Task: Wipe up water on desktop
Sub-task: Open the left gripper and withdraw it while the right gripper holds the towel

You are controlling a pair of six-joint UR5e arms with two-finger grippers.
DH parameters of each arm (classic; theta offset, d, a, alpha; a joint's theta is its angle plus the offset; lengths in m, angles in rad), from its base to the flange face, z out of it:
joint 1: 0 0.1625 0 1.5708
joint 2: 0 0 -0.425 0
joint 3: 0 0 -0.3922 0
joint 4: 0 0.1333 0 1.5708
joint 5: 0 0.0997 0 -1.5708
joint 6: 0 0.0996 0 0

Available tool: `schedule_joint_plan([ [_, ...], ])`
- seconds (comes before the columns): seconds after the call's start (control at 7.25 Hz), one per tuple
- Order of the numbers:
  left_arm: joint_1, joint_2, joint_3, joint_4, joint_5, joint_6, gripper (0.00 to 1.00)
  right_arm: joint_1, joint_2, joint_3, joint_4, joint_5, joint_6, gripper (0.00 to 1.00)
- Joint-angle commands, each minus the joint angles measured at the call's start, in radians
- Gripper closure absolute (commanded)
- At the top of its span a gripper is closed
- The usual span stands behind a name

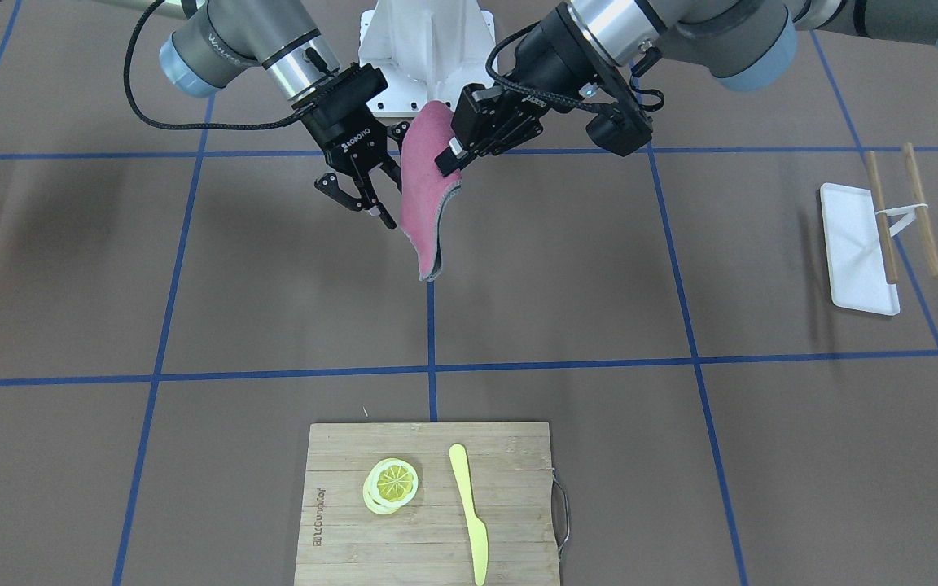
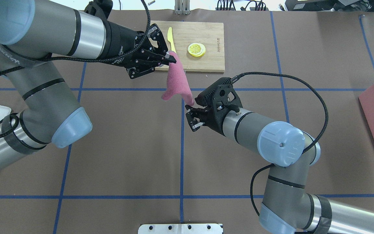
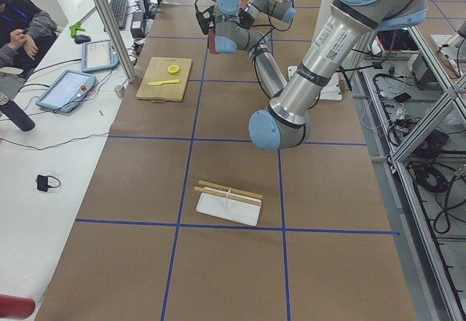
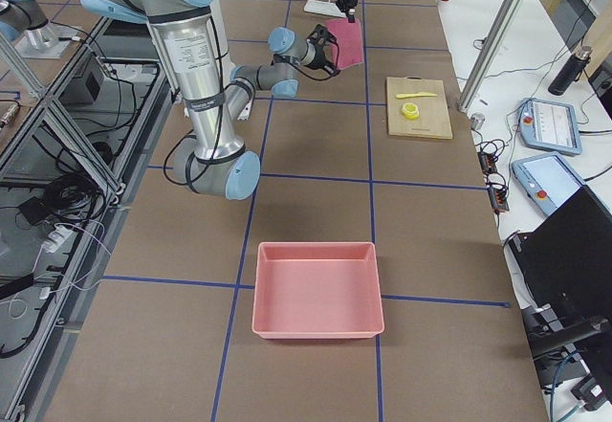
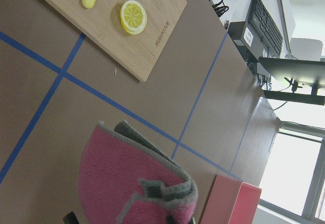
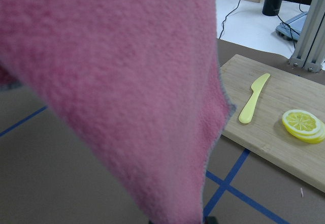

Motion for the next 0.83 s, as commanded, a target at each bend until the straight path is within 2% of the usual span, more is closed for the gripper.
schedule_joint_plan([
  [0.0, 0.0, 0.0, -0.002, 0.0, 0.0, 0.0, 1.0, 0.0, 0.0, -0.001, 0.0, -0.001, 0.002, 1.0],
  [0.55, 0.0, 0.003, 0.004, -0.002, -0.002, 0.017, 1.0, 0.003, 0.0, 0.007, 0.0, 0.0, 0.043, 1.0],
  [0.69, -0.001, 0.018, 0.005, -0.005, 0.0, 0.035, 0.72, 0.003, 0.002, 0.01, -0.002, 0.002, 0.042, 1.0],
])
